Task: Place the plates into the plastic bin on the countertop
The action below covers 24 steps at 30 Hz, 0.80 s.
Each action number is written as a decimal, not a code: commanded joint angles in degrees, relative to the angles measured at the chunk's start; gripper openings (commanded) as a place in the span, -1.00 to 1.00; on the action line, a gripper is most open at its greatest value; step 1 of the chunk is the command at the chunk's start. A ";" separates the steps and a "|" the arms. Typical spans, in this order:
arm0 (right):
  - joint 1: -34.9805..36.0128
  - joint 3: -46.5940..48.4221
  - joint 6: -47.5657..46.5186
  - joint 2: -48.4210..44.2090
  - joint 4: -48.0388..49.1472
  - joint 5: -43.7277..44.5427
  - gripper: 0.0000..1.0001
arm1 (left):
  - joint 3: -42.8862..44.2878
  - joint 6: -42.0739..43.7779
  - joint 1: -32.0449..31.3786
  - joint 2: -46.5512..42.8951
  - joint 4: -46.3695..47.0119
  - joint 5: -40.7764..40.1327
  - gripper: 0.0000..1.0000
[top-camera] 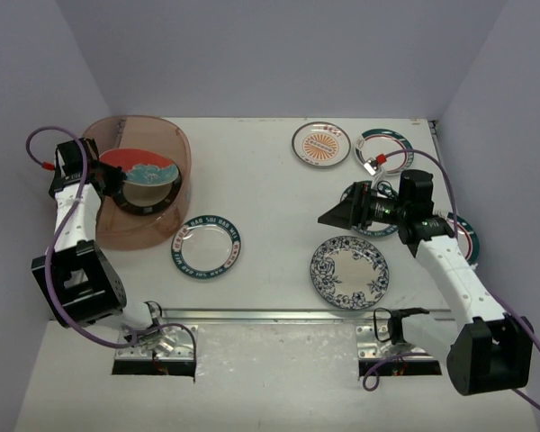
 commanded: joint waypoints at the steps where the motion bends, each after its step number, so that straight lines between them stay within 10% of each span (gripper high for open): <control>1: 0.09 -0.54 -1.48 -2.85 1.11 -0.02 0.98 | 3.38 -0.20 0.23 1.71 13.02 3.12 -1.00; 13: 0.18 -1.01 -1.75 -3.99 -0.26 1.18 0.98 | 0.63 1.33 0.49 10.47 15.31 1.43 -0.95; 15: 0.30 -1.33 -1.75 -3.91 -0.26 1.24 0.98 | 0.90 1.68 0.49 11.56 15.23 0.83 -0.44; 24: 0.97 -0.67 -3.09 -4.24 -3.05 3.42 0.98 | 5.66 3.23 0.47 18.51 9.72 -1.48 0.60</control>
